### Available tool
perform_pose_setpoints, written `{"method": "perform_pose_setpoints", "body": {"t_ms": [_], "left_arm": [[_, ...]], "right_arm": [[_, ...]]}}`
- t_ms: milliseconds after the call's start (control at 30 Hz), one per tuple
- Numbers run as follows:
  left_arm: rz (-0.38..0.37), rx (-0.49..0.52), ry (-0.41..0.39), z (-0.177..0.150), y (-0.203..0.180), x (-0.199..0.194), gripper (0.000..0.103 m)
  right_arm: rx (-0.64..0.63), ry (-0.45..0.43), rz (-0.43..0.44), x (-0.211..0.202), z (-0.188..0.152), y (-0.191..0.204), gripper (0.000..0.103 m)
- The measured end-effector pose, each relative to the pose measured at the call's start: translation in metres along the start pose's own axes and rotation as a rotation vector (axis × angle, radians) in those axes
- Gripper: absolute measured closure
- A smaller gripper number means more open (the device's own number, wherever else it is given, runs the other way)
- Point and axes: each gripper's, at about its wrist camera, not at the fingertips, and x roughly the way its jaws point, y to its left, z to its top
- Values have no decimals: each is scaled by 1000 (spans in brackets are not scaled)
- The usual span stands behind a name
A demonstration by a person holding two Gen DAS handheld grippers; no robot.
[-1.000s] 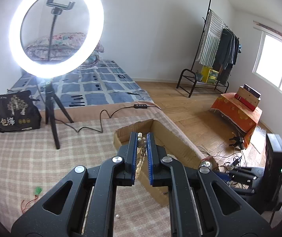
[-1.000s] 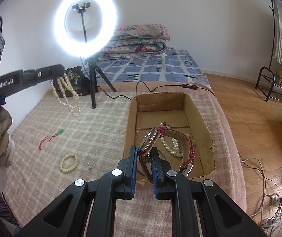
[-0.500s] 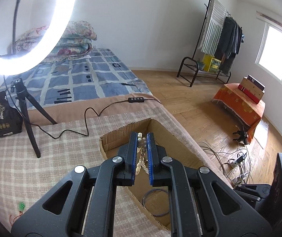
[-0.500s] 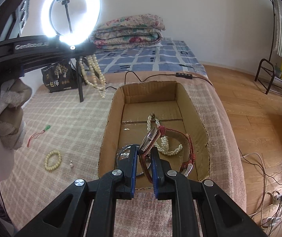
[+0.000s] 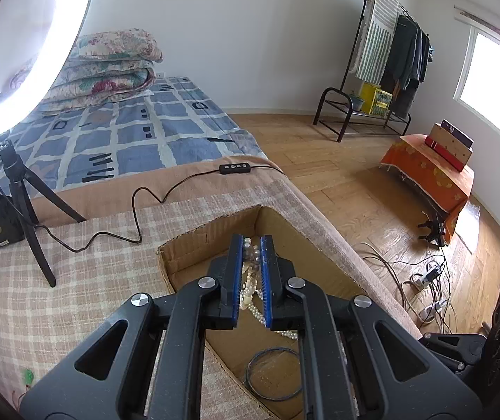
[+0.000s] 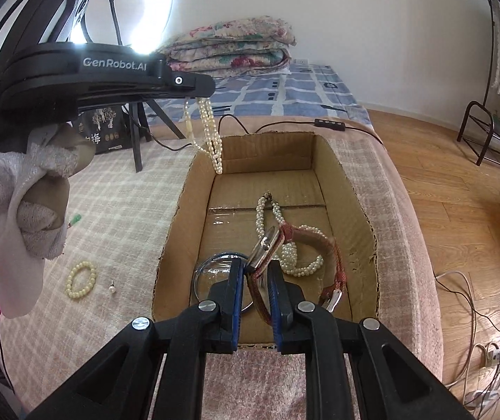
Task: Organize jewelry
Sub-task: 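Open the left tool to drop the bead necklace into the box while right tool releases the watch, then move both open tools back over the blanket toward the remaining jewelry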
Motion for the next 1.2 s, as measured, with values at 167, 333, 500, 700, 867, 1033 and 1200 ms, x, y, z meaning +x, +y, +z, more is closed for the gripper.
{"method": "perform_pose_setpoints", "body": {"t_ms": [167,333,500,700,867,1033,1200], "left_arm": [[9,1,-29,0,0,-7,36],[24,3,-49,1,0,-16,29],[23,4,-51,1,1,-19,28],[32,9,-66,2,1,-32,27],[41,6,-81,2,6,-48,27],[53,9,-101,1,16,-72,27],[68,18,-125,-1,35,-106,27]], "right_arm": [[-6,-35,-12,-7,2,3,38],[-37,-55,-51,-10,2,13,13],[-54,-62,-87,-12,4,19,1],[-47,-63,-112,-16,6,20,0],[-29,-63,-137,-22,5,20,0],[-2,-74,-152,-34,6,24,0],[9,-101,-167,-49,8,37,0]]}}
